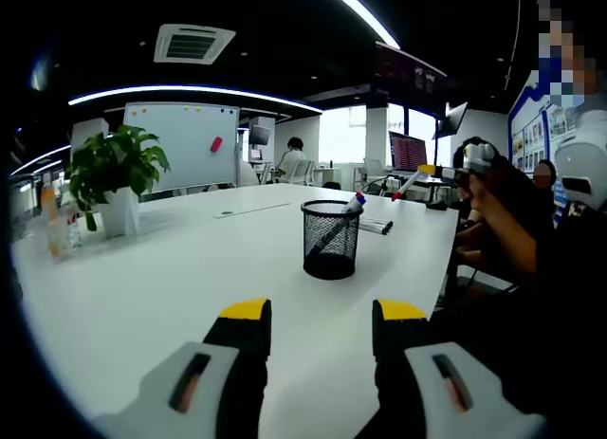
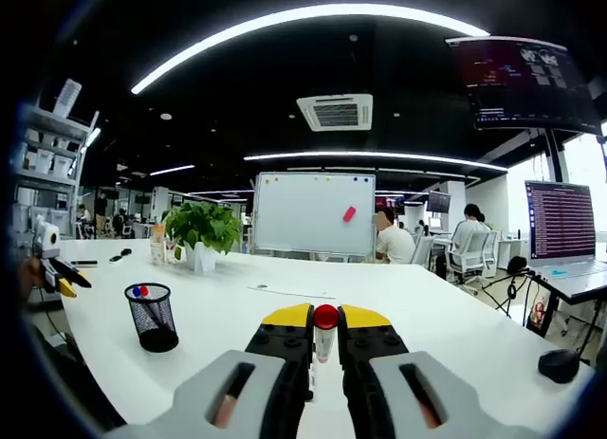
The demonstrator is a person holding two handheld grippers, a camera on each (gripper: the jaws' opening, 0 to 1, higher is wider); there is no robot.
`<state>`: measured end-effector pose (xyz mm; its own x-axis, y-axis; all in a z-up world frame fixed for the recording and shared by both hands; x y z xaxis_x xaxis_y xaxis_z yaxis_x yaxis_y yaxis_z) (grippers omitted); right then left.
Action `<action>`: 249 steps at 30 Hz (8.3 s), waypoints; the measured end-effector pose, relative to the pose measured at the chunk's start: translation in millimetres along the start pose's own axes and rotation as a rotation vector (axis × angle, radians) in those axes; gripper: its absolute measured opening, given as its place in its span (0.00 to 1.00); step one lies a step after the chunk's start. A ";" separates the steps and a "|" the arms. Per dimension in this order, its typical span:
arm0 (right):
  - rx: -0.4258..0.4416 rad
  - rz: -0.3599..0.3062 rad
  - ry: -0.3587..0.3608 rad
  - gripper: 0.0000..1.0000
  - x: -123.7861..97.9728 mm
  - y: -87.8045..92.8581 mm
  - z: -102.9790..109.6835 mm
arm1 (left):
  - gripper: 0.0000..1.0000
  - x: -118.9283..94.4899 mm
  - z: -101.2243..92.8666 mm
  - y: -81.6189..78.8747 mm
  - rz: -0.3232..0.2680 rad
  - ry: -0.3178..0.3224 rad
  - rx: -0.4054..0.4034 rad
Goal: Pick up the whiteboard markers from the pen holder and place them facing the whiteboard neatly
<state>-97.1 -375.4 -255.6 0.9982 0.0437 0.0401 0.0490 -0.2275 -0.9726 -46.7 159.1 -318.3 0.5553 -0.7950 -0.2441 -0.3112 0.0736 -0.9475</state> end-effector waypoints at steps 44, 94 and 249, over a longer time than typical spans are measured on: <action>-0.051 -0.002 0.000 0.13 42.3 22.2 8.6 | 0.44 3.0 1.1 2.6 0.013 0.001 -0.003; -0.025 0.208 -0.017 0.13 82.3 72.5 12.1 | 0.44 4.9 2.1 5.7 0.021 0.002 -0.010; -0.022 0.119 -0.218 0.36 62.2 17.1 54.8 | 0.44 0.5 3.8 2.2 -0.004 -0.010 -0.015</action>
<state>-36.0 -323.3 -282.3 0.9663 0.2240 -0.1268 -0.0648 -0.2649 -0.9621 -44.2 161.2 -321.3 0.5640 -0.7893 -0.2425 -0.3203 0.0616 -0.9453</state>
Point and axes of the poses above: the point that each gripper's makers call its tool centre point, and the gripper's own axes: x roughly forward along the fingers, z roughly to its left, y roughly out of its underside, the point moved 10 cm from there along -x, roughly backward along the fingers, and after that the axes turned 10 degrees about -x, right-handed, at the moved point
